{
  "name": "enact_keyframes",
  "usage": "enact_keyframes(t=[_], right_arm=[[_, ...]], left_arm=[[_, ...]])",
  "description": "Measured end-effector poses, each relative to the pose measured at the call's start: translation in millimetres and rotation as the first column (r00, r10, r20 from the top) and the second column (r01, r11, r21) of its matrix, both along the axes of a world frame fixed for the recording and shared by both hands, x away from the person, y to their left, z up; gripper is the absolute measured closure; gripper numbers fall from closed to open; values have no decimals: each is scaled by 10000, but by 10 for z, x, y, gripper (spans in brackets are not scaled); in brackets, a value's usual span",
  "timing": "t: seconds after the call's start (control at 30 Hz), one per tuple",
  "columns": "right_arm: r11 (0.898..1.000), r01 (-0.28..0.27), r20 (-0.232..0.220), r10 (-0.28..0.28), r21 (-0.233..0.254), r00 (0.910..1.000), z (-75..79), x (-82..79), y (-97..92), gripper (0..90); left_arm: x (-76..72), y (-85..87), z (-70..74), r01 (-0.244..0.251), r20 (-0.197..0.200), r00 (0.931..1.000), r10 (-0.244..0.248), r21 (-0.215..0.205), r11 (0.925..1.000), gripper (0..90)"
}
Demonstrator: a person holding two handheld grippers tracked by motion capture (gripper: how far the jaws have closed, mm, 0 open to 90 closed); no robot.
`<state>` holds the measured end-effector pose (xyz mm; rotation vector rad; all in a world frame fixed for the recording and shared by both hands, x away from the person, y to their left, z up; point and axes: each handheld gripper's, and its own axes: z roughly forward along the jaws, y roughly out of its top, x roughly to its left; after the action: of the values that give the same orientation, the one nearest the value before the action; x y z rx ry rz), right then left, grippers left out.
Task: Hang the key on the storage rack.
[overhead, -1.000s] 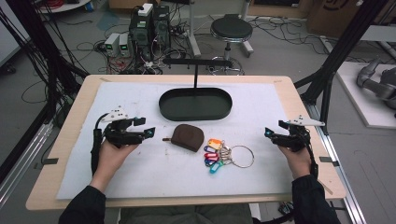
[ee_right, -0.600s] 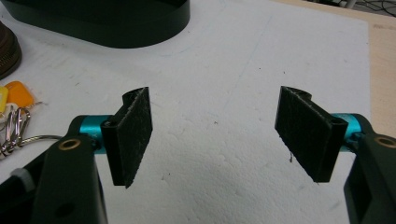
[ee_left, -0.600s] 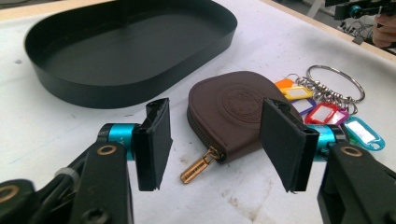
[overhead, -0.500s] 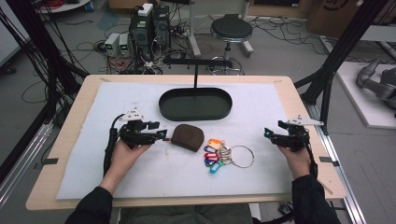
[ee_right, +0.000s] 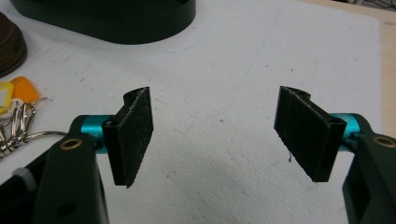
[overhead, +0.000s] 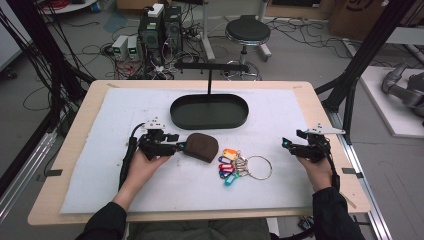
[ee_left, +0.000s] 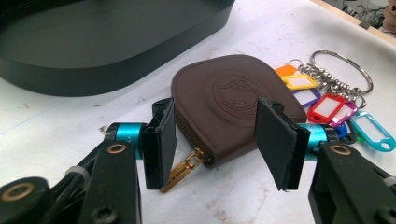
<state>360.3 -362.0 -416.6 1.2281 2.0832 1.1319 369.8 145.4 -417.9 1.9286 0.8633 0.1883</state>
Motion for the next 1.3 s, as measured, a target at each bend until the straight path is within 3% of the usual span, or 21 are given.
enact_keyframes(t=[0.13, 0.23, 0.3, 0.37, 0.4, 0.43, 0.53, 0.7, 0.77, 0.8, 0.93, 1.0, 1.03, 1.1, 1.23, 1.3], right_arm=[[9995, -300, -241, 300, 25, 9993, -20, 2, 33, 347], [9931, -1175, -702, 1176, 60, 9906, -57, 0, 99, 423], [9851, -1719, -1030, 1712, 22, 9798, -88, -8, 163, 498], [9717, -2358, -1496, 2315, -116, 9613, -134, -37, 284, 549], [9683, -2495, -1595, 2449, -96, 9564, -147, -42, 309, 559], [9683, -2495, -1595, 2449, -96, 9564, -147, -42, 309, 559], [9560, -2928, -1998, 2840, -152, 9378, -188, -70, 411, 610], [9469, -3182, -2409, 2986, -460, 9235, -235, -78, 470, 638], [9455, -3194, -2477, 2952, -629, 9228, -245, -84, 485, 648], [9414, -3206, -2279, 2911, -1046, 9292, -248, -106, 511, 667], [9364, -3202, -2074, 2879, -1436, 9349, -252, -138, 541, 679], [9266, -3382, -1924, 3061, -1645, 9323, -252, -159, 559, 753], [9162, -3547, -1822, 3225, -1866, 9289, -250, -185, 590, 817], [9136, -3577, -1819, 3248, -1935, 9281, -248, -199, 607, 862], [9154, -3601, -1871, 3276, -1798, 9261, -248, -188, 602, 875], [9240, -3506, -1941, 3198, -1525, 9274, -249, -172, 585, 877]], left_arm=[[-4, -5, 5, -7, 80, 10000, 6, 57, 10000, 485], [0, 12, 14, -130, 203, 9997, 131, -23, 9999, 484], [6, 26, 18, -185, 270, 9995, 186, -54, 9998, 485], [11, 38, 20, -223, 308, 9993, 226, -71, 9997, 485], [15, 43, 18, -281, 336, 9990, 286, -134, 9995, 485], [15, 43, 18, -281, 336, 9990, 286, -134, 9995, 485], [15, 56, 24, -294, 392, 9988, 298, -102, 9995, 484], [12, 75, 33, -385, 449, 9982, 392, -145, 9992, 479], [13, 82, 35, -394, 468, 9981, 402, -168, 9991, 479], [12, 90, 40, -431, 488, 9978, 438, -153, 9990, 477], [11, 91, 42, -476, 522, 9975, 483, -148, 9988, 462], [10, 89, 42, -466, 550, 9974, 472, -119, 9988, 456], [7, 82, 41, -486, 544, 9973, 493, -147, 9987, 455], [5, 80, 42, -506, 549, 9972, 511, -114, 9987, 450], [4, 67, 39, -432, 544, 9976, 432, -12, 9991, 449], [-1, 61, 40, -419, 561, 9976, 416, 32, 9991, 449]])
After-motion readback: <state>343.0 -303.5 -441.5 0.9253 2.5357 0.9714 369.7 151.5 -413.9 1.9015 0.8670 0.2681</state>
